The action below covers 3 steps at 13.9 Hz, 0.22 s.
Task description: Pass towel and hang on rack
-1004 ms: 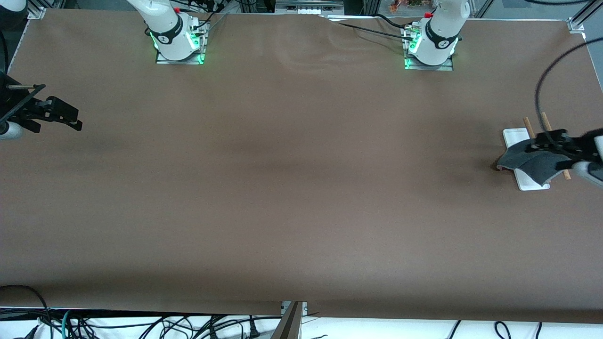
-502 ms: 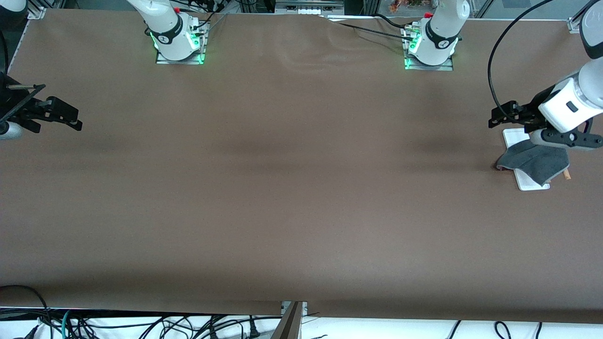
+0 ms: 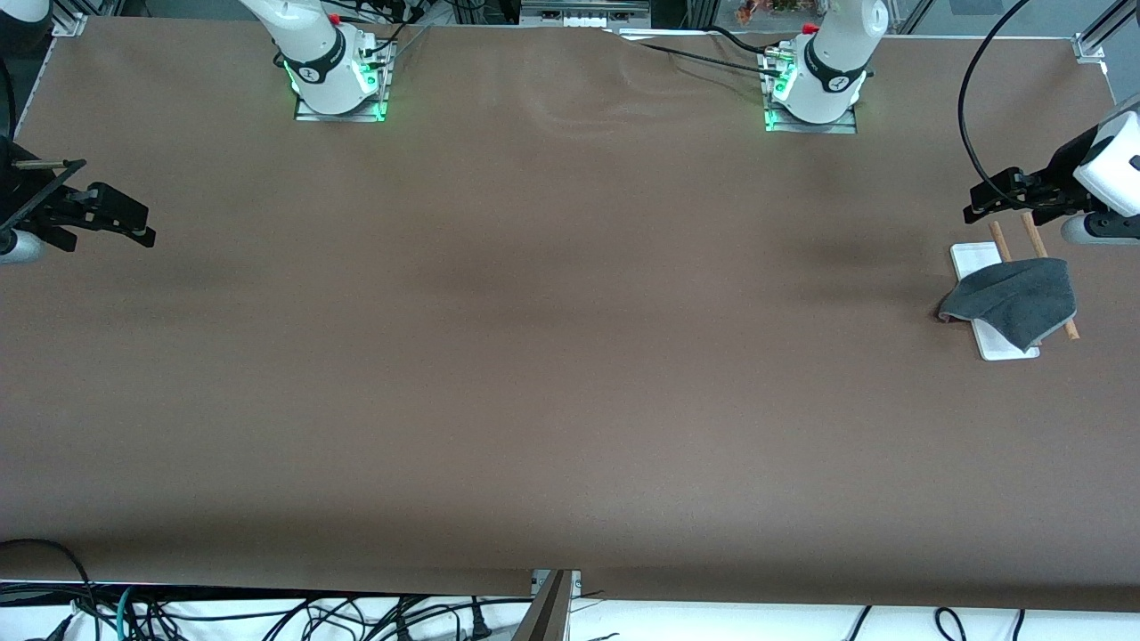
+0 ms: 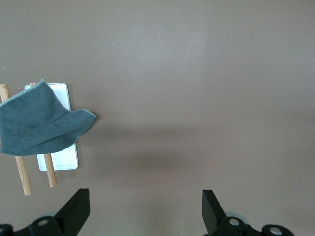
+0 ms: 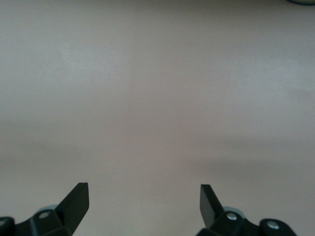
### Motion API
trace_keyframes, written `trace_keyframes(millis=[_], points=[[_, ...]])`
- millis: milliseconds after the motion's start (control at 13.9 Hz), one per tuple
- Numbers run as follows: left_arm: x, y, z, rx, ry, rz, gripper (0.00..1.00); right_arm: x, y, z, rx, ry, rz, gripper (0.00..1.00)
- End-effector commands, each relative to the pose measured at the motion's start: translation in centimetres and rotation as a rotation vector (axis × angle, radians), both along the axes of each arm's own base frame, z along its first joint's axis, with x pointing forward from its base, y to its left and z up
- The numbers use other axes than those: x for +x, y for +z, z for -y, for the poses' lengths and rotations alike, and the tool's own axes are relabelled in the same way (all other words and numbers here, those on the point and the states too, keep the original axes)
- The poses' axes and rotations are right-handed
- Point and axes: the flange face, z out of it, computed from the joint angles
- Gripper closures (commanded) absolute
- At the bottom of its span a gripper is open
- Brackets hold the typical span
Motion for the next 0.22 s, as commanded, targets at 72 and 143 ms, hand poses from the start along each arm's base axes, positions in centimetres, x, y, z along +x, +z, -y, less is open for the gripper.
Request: trace_keyframes(millis=[72,143], points=[[-0.18,0.51,0.23,0.035,0.007,0.039,0.0,0.27,0.54,0.01,0.015,0.013,0.007,0.0],[-0.18,0.51,0.23,0.035,0.007,0.039,0.0,0.33,0.46,0.02,0.016,0.013,0.007,0.0]])
